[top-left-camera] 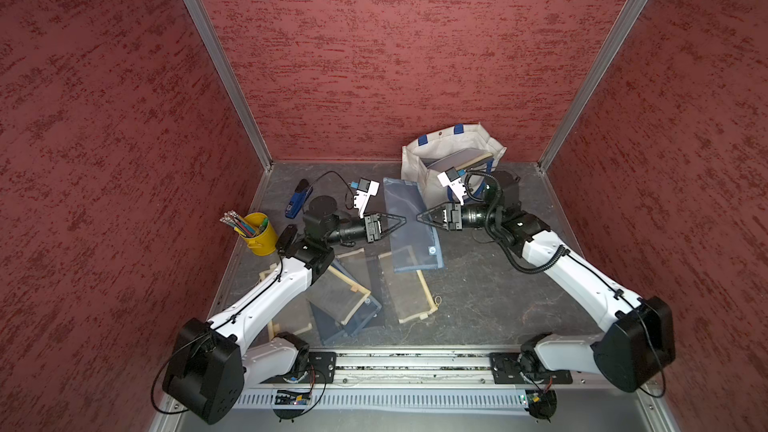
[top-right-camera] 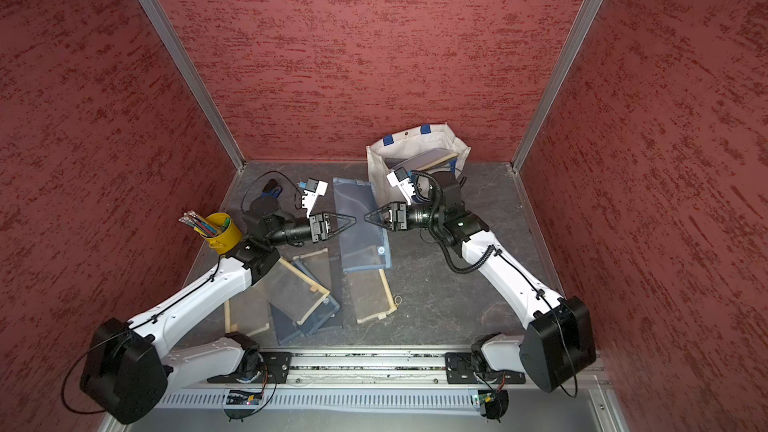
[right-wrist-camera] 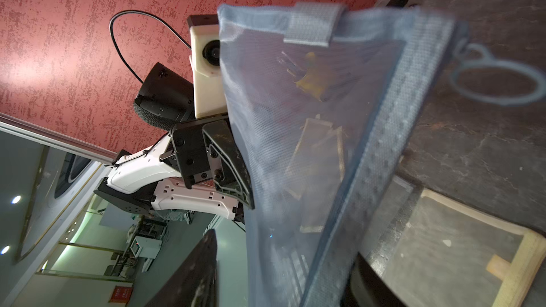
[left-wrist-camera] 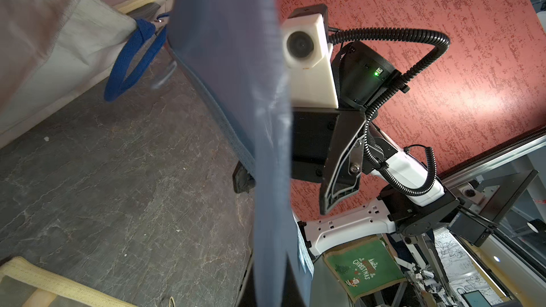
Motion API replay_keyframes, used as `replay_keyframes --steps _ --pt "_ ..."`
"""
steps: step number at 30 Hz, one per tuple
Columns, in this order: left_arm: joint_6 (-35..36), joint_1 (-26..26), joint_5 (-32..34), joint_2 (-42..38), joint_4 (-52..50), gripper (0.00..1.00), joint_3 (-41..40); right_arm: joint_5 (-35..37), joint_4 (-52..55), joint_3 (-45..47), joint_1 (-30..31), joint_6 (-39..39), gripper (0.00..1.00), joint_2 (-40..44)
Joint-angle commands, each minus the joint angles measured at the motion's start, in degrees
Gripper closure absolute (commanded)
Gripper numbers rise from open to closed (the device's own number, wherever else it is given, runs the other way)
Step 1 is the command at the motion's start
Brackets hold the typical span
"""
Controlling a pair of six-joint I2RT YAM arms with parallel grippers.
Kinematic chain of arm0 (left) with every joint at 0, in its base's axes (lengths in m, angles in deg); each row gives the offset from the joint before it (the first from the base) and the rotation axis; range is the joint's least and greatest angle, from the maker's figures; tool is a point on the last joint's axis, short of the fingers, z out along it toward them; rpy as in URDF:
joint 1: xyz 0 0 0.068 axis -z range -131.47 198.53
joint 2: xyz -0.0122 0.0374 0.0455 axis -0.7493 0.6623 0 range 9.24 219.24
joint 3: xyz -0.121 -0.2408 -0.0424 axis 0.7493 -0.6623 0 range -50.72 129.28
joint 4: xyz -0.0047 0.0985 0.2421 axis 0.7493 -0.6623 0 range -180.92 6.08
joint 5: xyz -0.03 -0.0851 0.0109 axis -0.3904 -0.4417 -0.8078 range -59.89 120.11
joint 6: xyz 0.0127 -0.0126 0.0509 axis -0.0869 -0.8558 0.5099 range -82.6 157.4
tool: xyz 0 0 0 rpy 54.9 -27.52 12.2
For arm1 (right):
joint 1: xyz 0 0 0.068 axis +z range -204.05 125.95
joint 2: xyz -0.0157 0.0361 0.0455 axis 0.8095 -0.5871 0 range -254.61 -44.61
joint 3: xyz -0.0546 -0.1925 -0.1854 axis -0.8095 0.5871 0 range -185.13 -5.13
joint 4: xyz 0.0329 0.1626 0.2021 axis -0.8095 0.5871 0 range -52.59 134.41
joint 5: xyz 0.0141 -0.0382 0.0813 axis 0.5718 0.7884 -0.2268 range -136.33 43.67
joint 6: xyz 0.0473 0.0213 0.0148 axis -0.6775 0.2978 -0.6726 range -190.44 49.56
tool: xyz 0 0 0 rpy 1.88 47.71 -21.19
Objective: Put the pencil pouch into the canvas bag
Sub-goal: Pick up the pencil pouch.
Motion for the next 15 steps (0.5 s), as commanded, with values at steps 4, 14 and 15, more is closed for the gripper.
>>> replay_keyframes --steps 4,14,15 --pt "0.4 -1.6 -0.4 -1.0 0.9 1.00 -2.1 -1.7 -5.0 -0.8 -0.2 -1.6 0.40 -0.1" --pt "2.2 -2.3 -1.0 -0.8 -1.1 1.00 -3.0 -0.8 -4.8 -1.6 -0.2 -1.3 0.73 -1.1" --pt "2.1 -2.3 -0.9 -0.9 -1.0 1.00 -3.0 -0.5 -3.8 -2.0 -0.2 -0.7 0.76 -1.2"
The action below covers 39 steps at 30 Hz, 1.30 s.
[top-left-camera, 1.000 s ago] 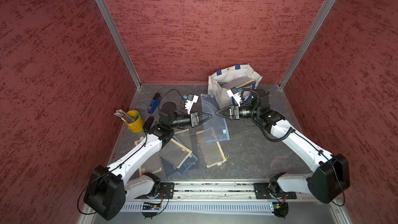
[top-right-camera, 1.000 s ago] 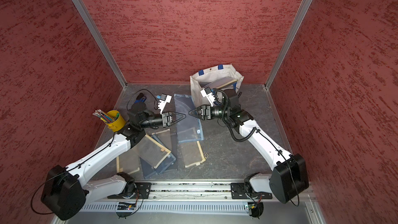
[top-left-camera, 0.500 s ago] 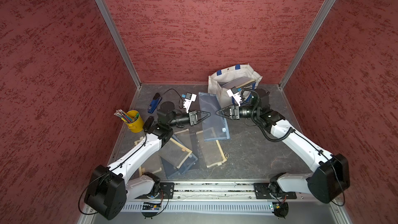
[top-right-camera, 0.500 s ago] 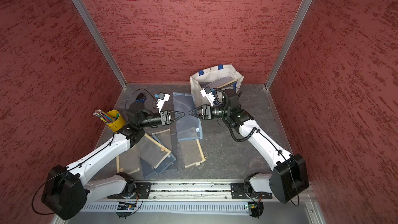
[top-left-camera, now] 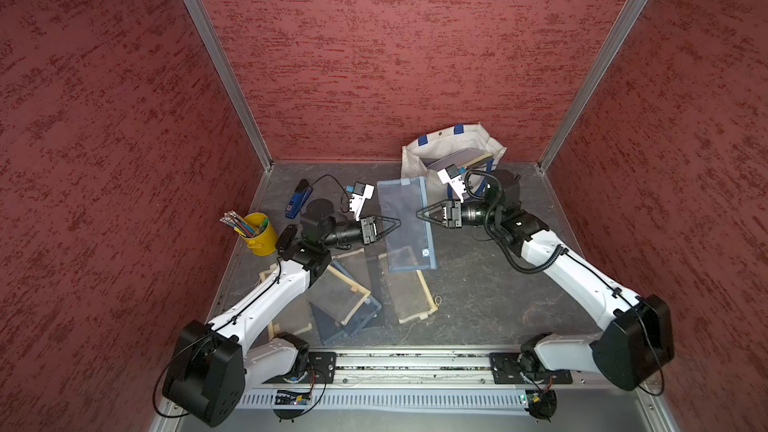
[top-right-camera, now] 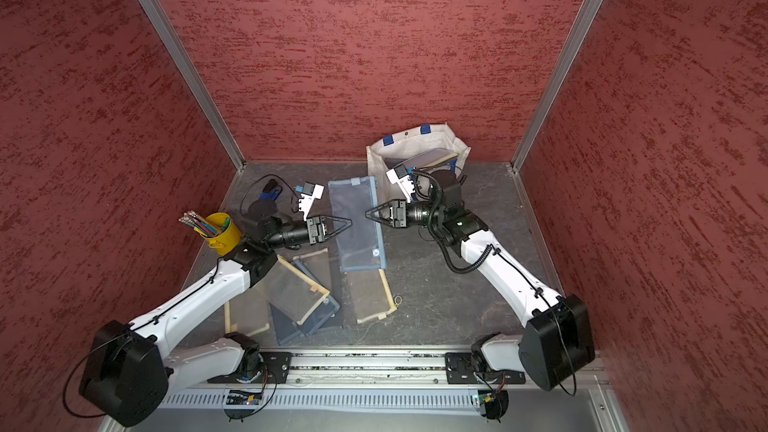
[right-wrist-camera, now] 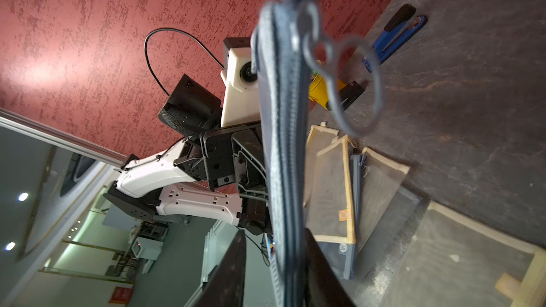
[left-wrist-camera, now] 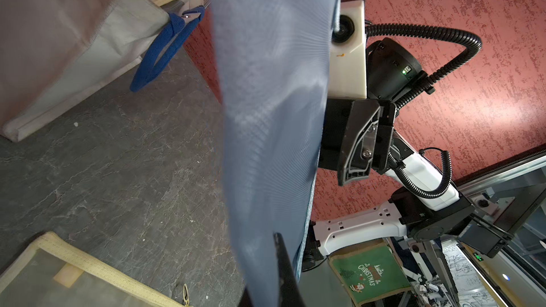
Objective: Put the pencil pouch into the canvas bag
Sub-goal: Pick up the pencil pouch, then place the pencil pouch in the canvas bag.
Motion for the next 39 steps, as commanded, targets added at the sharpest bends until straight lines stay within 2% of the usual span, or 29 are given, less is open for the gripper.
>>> replay_keyframes --steps 1,6,8,11,14,16,23,30,35,39 --pt "1.4 -0.4 -0.7 -0.6 -0.3 1.00 -0.4 0.2 1.0 -2.5 -0.3 2.4 0.80 -0.8" --pt "1.7 -0.6 0.6 -1.4 -1.2 1.00 -0.1 3.4 8.5 -6.0 -0.3 7.4 1.00 -2.3" --pt "2.1 -0.7 1.6 -1.9 -2.1 0.96 -0.2 5.2 10.0 -7.3 -0.7 8.0 1.00 -2.5" --pt "3.6 -0.8 4.5 -3.2 -5.2 0.61 -0.1 8.6 10.1 -8.8 -3.3 7.2 1.00 -2.8" --pt "5.6 -0.8 8.3 -4.7 -9.4 0.18 0.0 14.8 9.9 -12.2 -6.8 5.3 1.00 -3.5" --pt "6.8 -0.7 10.9 -5.7 -12.0 0.02 0.0 18.9 8.0 -15.3 -9.8 2.0 1.00 -5.1" --pt "8.6 1.8 16.3 -7.3 -16.4 0.00 0.6 33.6 7.2 -32.4 -14.2 -8.2 1.00 -17.0" --pt "9.4 9.5 23.1 -8.3 -18.1 0.01 0.5 52.7 11.4 -43.9 -15.4 -16.8 1.00 -27.0" --pt "8.7 13.0 26.3 -8.7 -17.2 0.00 -0.2 61.4 13.4 -44.7 -15.4 -18.9 1.00 -29.9" --pt "8.4 13.6 26.8 -8.4 -16.6 0.00 0.0 62.5 14.3 -44.6 -15.0 -19.8 1.00 -32.7"
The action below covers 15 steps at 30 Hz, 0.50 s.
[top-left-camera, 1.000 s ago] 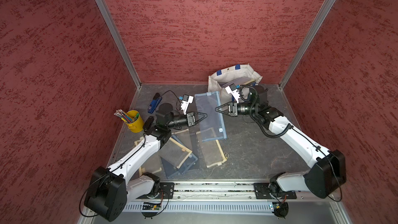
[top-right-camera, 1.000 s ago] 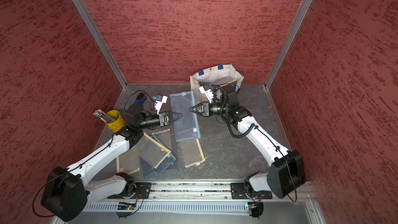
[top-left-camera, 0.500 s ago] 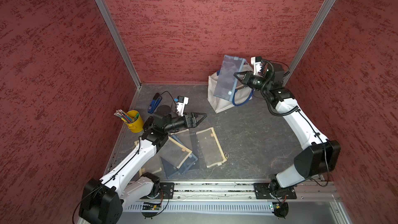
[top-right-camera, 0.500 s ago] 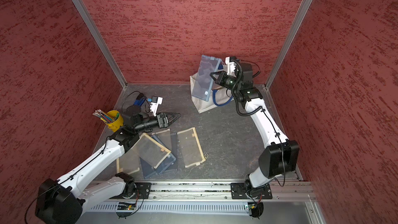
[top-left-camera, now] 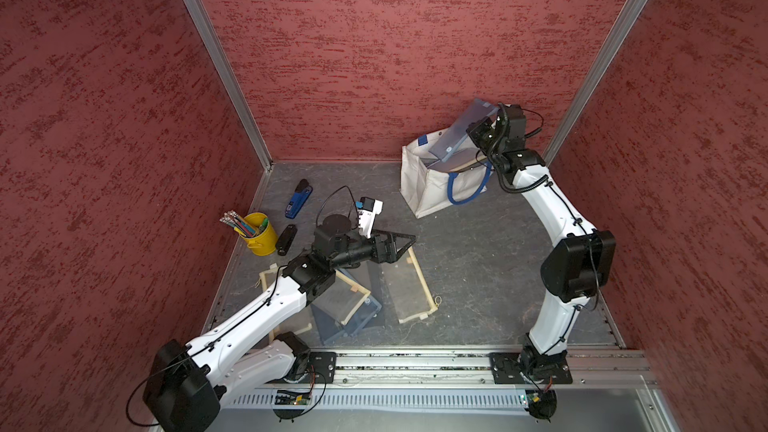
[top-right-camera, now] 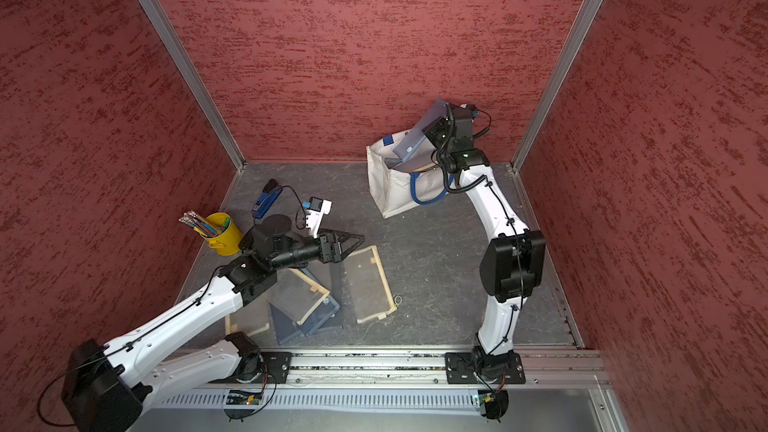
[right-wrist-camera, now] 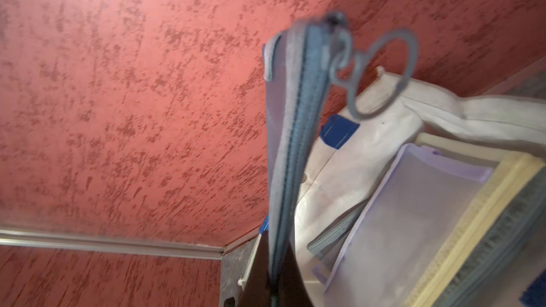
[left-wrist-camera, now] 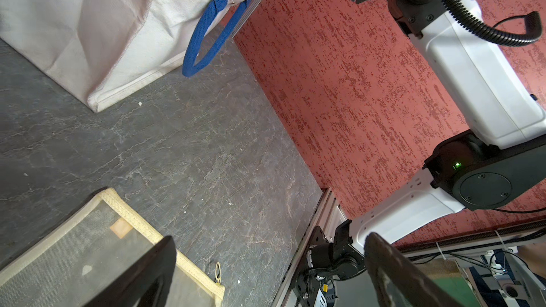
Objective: Put the pencil pouch into the canvas bag
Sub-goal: Place the pencil pouch in the canvas bag.
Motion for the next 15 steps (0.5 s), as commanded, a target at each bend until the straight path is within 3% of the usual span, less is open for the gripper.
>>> replay_keyframes --steps 1,9,15 --pt "0.4 0.3 2.1 -0.3 0.9 0.00 0.1 5.4 2.1 -0.9 0.3 -3.2 1.00 -2.1" --pt "0.7 0.3 2.7 2.0 1.6 0.00 1.5 5.6 -0.2 6.1 3.0 -5.8 1.00 -3.1" --pt "-0.4 0.4 4.4 1.7 2.5 0.00 0.7 5.7 1.2 5.8 3.4 -4.7 0.97 -3.5"
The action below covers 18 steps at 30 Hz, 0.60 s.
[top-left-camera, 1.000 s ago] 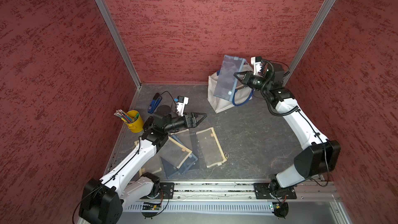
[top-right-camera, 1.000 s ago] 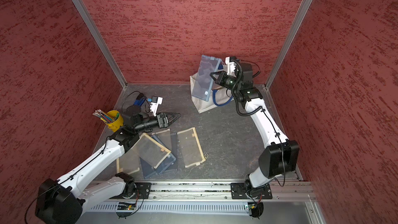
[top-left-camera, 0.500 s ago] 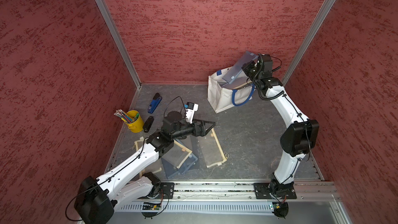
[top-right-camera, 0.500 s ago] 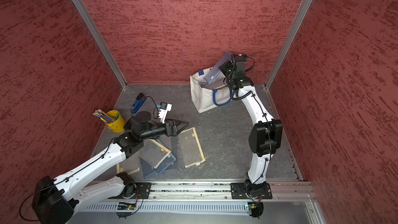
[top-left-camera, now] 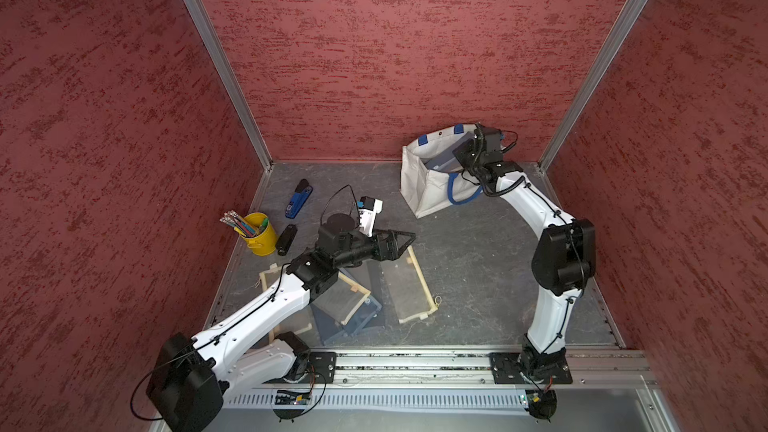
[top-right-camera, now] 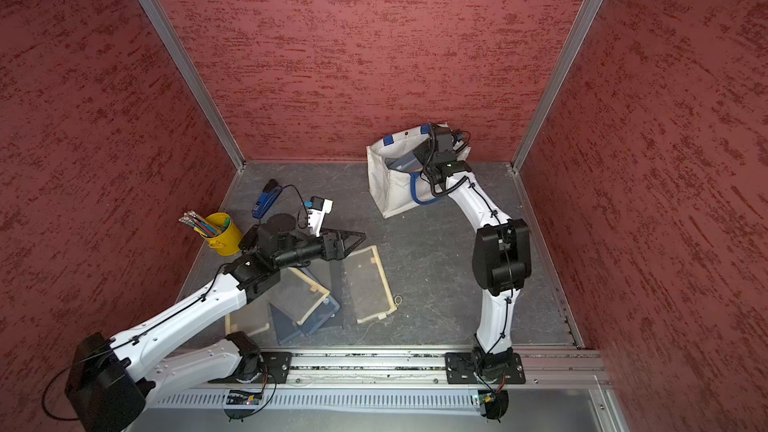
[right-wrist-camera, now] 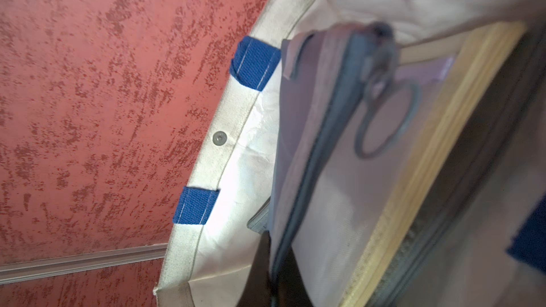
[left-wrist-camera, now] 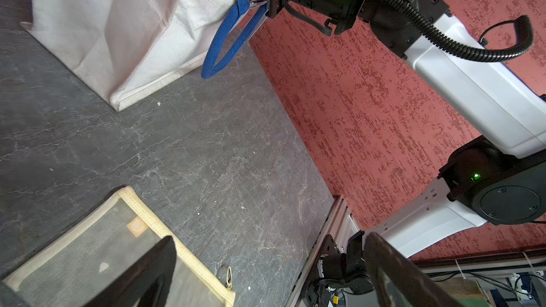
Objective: Put the pencil pouch into the canvas bag
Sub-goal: Place the pencil pouch in the canvas bag.
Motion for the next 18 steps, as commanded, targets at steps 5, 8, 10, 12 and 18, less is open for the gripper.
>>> replay_keyframes --steps 5,8,10,12,18 --pt "-0.6 0.3 2.9 -1.3 1.7 0.01 -0.3 4.1 1.8 -1.6 0.1 2.8 0.58 2.4" --pt "-1.0 0.2 3.5 -1.7 1.9 0.00 -1.0 4.5 4.3 -3.2 0.1 6.5 0.44 3.5" --pt "-1.1 0.2 3.9 -1.9 1.8 0.00 -1.1 4.2 5.5 -3.7 0.1 8.7 0.37 4.7" --pt "-0.9 0.2 4.4 -2.0 1.4 0.01 -1.1 3.8 7.0 -3.6 0.1 11.0 0.30 6.2" --pt "0.2 0.2 7.5 -0.6 -7.4 0.00 2.2 1.1 10.9 -2.5 0.0 20.7 0.21 12.3"
